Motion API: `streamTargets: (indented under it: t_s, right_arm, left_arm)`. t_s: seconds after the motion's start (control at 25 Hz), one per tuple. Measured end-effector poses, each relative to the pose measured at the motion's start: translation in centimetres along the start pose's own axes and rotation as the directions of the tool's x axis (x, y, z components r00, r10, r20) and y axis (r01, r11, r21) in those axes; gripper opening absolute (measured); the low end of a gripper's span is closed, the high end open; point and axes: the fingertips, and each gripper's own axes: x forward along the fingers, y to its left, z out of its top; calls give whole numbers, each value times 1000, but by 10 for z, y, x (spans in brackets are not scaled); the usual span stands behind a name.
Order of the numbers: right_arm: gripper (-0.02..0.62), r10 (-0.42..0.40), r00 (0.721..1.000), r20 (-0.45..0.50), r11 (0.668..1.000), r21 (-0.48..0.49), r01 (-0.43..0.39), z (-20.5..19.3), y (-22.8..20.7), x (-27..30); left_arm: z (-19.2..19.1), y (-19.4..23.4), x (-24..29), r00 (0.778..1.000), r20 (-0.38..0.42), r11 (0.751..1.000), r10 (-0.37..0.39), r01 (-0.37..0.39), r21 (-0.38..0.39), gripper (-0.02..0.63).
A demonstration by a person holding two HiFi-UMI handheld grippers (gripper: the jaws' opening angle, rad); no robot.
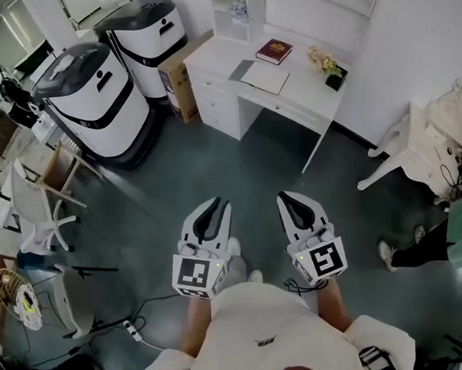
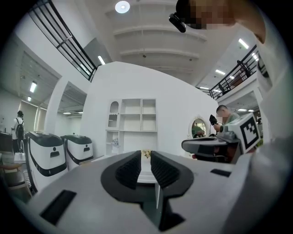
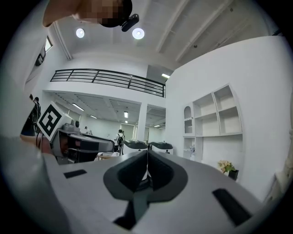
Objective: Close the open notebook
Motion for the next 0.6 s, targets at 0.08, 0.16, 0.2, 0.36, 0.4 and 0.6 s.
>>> streamTargets:
  t_s: [0.08,0.16,0.2,0.36,0.4,0.6]
  right_arm:
    - [-3,10,1000,0,1000,-4,-10,-1,-3,8]
    - [-3,16,1000,-3,1000,-7,-16,-3,-6,15]
    - [-3,19,1000,-6,1000,-8,-19,-4,-7,18]
    - [-3,23,1000,-15,1000,-10,-24,-8,-15,32]
    - [-3,23,1000,-17,1000,-9,-23,-10,-18,37]
    - [-3,14,999,-35,1000,1,-14,-19,-35,65]
  left_arm:
    - [-1,5,6,1000,0,1000,7,-7,-3,0]
    - [-2,9,13,1000,1,1000,11,-11,-5,0]
    - [-2,11,16,1000,1,1000,12,-12,-5,0]
    - [-4,22,30,1000,3,1000,18,-18,-7,0]
    - [-5,25,34,1000,1,1000,19,-19,-9,0]
    - [-10,46,60,1000,-17,1000,20,-20,-13,0]
